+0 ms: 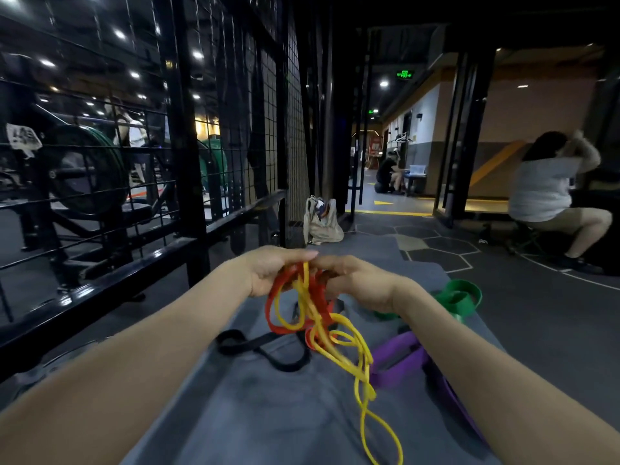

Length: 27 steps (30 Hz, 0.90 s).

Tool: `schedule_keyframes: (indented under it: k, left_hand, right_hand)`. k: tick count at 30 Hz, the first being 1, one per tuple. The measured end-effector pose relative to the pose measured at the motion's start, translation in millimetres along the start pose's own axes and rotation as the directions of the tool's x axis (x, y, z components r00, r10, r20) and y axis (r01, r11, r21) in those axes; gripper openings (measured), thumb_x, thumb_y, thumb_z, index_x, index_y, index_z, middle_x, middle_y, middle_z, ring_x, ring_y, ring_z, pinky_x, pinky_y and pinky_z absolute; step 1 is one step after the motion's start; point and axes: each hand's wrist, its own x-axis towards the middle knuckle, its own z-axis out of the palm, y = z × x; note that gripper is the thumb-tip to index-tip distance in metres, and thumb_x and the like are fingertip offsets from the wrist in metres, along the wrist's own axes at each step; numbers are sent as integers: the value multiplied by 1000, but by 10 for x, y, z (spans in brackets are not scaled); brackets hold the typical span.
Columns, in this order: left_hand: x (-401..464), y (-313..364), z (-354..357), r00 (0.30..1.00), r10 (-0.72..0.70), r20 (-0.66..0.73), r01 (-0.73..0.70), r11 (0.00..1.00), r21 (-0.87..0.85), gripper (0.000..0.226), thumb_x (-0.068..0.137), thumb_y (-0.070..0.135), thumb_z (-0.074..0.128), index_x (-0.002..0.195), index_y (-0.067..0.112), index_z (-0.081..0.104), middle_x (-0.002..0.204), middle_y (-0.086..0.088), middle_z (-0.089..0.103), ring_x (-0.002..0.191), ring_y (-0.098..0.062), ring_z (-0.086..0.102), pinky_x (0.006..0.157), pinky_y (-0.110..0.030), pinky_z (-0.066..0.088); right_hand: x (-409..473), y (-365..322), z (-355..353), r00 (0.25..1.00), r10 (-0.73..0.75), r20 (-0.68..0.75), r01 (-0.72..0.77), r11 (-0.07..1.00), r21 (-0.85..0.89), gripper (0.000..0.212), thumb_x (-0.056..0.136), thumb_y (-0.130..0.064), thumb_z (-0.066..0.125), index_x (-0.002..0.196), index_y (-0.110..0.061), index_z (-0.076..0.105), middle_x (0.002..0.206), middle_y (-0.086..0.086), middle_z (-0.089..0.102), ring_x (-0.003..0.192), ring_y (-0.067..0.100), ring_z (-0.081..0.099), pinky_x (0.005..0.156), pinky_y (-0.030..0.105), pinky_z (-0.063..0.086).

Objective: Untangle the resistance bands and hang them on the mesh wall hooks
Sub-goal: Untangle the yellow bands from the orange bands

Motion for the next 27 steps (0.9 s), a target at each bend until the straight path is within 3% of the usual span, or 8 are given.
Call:
schedule_keyframes:
  k: [2, 4, 9, 15, 17, 21, 25, 27]
  left_hand:
    - [-40, -96, -81, 998, 42, -43, -46, 995, -84, 10, 82, 3, 62, 91, 2, 66, 70, -11, 69, 61, -16, 67, 70, -27, 57]
    - [-79, -173, -182, 995, 58, -78, -66, 993, -95, 23, 80, -5, 58, 102, -2, 66, 77, -16, 66, 61, -19, 65, 62, -27, 58]
    - [-148, -225, -351, 980, 101, -171, -123, 985, -123, 39, 77, -14, 32, 92, 3, 63, 55, -2, 63, 40, -9, 55, 42, -14, 46]
    - [-206, -199, -438, 966, 166, -200, -210, 951, -225, 42, 70, -11, 30, 90, 2, 64, 66, -8, 65, 57, -16, 62, 57, -21, 53]
    - [-213, -224, -483, 960, 200, -196, -244, 942, -231, 44, 55, -3, 38, 89, 2, 66, 71, -10, 65, 63, -20, 60, 62, -25, 54]
    - [-195, -245, -590, 947, 272, -173, -310, 917, -252, 51, 46, -2, 38, 89, 3, 64, 74, -10, 65, 67, -21, 58, 66, -29, 52]
    - [-73, -282, -828, 933, 279, -225, -236, 950, 203, 44, 61, -17, 48, 87, 15, 62, 80, -13, 55, 66, -24, 50, 52, -27, 45]
    - [-12, -351, -904, 910, 318, -266, -131, 829, 544, 37, 70, -15, 58, 88, 17, 58, 78, -8, 57, 65, -21, 53, 56, -31, 48]
  right_hand:
    - [17, 40, -12, 999, 33, -15, -32, 999, 42, 44, 72, 7, 45, 109, -8, 62, 97, 12, 60, 83, 15, 56, 80, 30, 45]
    - [60, 158, -41, 985, 105, -136, -93, 991, 91, 43, 82, 19, 35, 112, 0, 61, 96, 13, 64, 74, 8, 63, 79, 23, 51]
    - [300, 583, 36, 888, 224, -403, -297, 946, -128, 26, 85, 19, 38, 98, 22, 60, 53, -5, 60, 43, -5, 52, 45, 6, 38]
    - [592, 922, 416, 949, 193, -250, -288, 853, -435, 27, 75, -7, 63, 102, -5, 65, 99, 7, 65, 97, 20, 62, 82, 33, 51]
    - [735, 1063, 538, 957, 174, -234, -255, 887, -385, 28, 70, -11, 69, 97, -11, 66, 98, 11, 69, 92, 28, 66, 83, 45, 54]
    - [764, 909, 584, 952, 164, -260, -253, 898, -359, 10, 81, -8, 58, 86, -10, 67, 85, 10, 70, 80, 27, 66, 71, 34, 54]
    - [642, 892, 304, 895, 125, -429, -306, 871, -385, 11, 87, -6, 52, 88, -6, 63, 90, 12, 69, 83, 27, 62, 71, 35, 47]
    - [525, 904, 132, 863, 133, -487, -360, 838, -409, 14, 90, -12, 53, 79, -8, 60, 82, 6, 68, 87, 24, 63, 66, 28, 37]
